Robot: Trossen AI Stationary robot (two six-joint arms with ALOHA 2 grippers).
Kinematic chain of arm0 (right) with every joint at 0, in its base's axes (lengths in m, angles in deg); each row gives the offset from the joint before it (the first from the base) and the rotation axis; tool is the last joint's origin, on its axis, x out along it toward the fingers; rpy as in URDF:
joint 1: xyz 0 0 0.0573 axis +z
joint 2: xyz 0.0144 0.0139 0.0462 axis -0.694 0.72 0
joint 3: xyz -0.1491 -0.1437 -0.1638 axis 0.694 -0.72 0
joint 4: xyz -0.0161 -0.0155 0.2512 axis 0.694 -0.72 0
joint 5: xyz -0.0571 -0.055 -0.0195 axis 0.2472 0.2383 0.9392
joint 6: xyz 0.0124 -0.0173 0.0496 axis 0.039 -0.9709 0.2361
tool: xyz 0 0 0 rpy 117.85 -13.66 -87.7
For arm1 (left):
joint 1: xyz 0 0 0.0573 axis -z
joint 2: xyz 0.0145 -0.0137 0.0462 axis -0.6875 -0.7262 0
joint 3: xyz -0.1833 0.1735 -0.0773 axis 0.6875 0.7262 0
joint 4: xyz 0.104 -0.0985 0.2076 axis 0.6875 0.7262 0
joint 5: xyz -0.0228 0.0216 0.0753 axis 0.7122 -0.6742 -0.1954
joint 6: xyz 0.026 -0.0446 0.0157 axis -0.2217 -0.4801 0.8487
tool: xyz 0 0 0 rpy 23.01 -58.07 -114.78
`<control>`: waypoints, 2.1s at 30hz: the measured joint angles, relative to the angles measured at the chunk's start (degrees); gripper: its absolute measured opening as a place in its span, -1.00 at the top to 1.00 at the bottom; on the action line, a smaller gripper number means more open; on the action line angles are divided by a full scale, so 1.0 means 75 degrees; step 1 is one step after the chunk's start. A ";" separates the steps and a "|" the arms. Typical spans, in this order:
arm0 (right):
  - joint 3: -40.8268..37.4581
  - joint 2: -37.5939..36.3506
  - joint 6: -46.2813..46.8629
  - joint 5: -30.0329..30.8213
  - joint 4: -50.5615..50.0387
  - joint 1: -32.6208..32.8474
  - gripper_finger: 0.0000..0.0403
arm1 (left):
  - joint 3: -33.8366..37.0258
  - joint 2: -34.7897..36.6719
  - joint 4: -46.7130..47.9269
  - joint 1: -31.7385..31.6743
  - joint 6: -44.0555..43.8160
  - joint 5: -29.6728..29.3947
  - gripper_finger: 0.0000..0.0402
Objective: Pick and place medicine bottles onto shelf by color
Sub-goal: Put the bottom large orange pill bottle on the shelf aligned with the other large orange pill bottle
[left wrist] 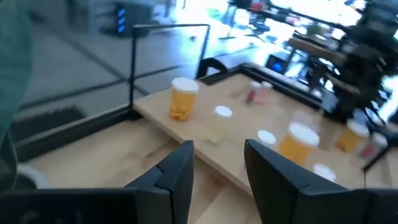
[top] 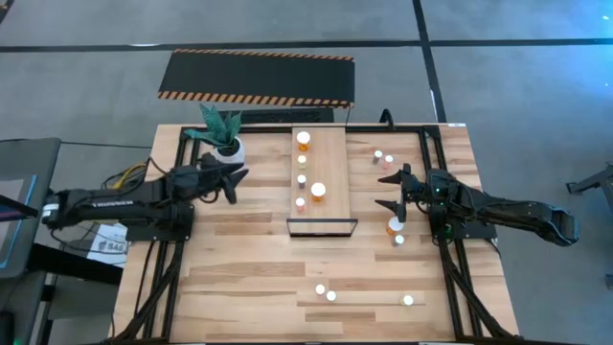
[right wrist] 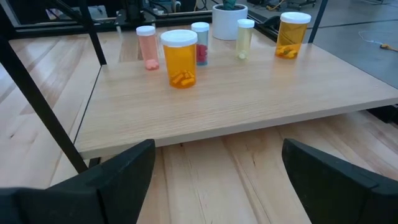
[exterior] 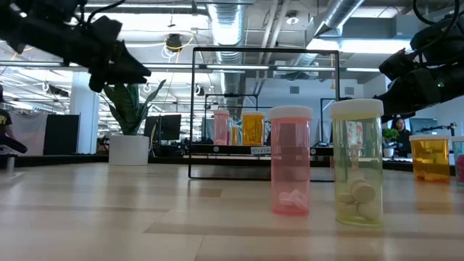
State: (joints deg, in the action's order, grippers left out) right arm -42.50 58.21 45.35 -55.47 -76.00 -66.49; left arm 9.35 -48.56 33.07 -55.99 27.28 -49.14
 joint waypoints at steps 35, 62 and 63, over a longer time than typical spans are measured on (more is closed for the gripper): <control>0.0000 0.0000 0.0000 0.0000 0.0000 0.0000 -0.86 | 0.1081 0.1053 0.0269 -0.0656 -0.0055 0.2591 0.36; 0.0000 0.0000 0.0000 0.0000 0.0000 0.0001 -0.86 | 0.1081 0.1055 0.3155 -0.0653 -0.0261 0.1992 0.36; 0.0000 0.0000 0.0000 0.0000 0.0000 0.0000 -0.86 | 0.1081 0.1055 0.3291 -0.0653 -0.0261 0.1993 0.36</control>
State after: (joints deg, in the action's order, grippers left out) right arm -42.50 58.21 45.35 -55.47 -76.00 -66.49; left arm 17.46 -40.64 57.75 -60.88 25.32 -34.19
